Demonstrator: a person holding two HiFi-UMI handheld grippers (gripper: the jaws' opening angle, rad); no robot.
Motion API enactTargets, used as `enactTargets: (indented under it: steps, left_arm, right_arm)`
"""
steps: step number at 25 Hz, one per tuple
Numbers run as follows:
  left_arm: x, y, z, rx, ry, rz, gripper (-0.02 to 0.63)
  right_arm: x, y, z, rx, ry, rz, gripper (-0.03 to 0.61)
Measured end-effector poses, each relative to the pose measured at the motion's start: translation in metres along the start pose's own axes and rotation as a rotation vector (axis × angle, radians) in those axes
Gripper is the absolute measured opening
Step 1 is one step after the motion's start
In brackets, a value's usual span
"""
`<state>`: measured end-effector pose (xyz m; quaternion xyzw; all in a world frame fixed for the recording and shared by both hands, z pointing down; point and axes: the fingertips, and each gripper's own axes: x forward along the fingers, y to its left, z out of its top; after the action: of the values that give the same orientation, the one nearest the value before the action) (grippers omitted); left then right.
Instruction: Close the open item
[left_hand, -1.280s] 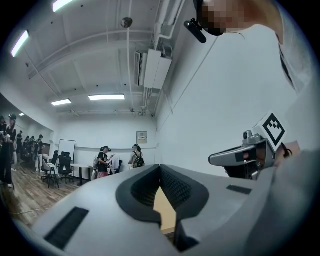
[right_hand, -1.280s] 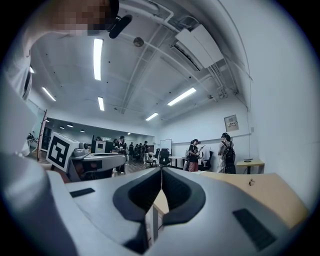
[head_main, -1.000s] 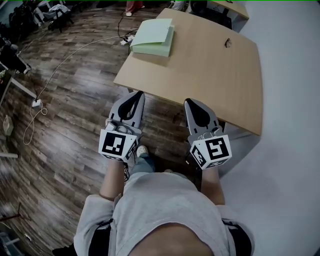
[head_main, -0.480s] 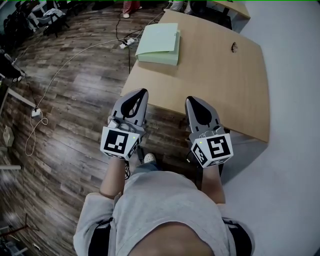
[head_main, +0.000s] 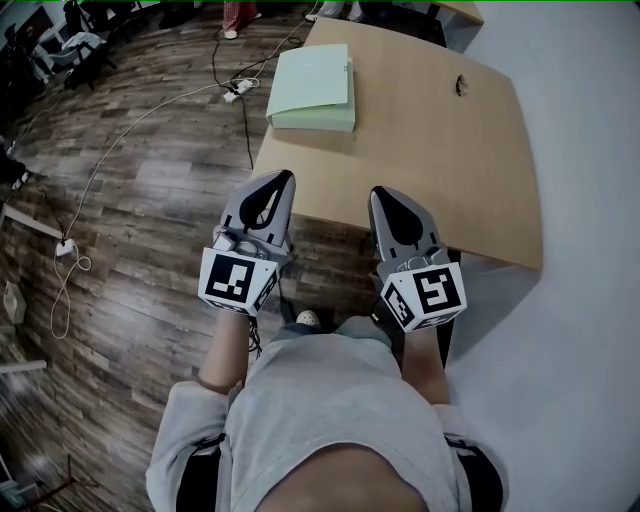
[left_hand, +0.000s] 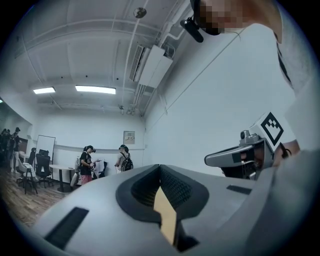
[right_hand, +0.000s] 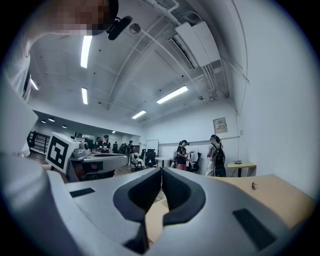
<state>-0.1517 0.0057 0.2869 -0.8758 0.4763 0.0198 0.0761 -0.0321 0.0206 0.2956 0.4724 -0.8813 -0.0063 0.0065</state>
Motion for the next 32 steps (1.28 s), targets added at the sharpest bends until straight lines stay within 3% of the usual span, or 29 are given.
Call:
enactTargets:
  steps: [7, 18, 32]
  left_arm:
    - [0.007, 0.005, -0.003, -0.012, -0.006, -0.027, 0.017]
    - [0.033, 0.024, -0.013, -0.017, 0.013, -0.012, 0.017]
    - [0.121, 0.038, -0.021, -0.003, 0.024, 0.028, 0.017]
  right_arm:
    - [0.005, -0.004, -0.001, 0.001, 0.010, -0.031, 0.011]
    - [0.037, -0.021, -0.006, 0.004, 0.025, -0.010, 0.011]
    - [0.096, -0.096, 0.000, -0.013, 0.027, 0.055, 0.011]
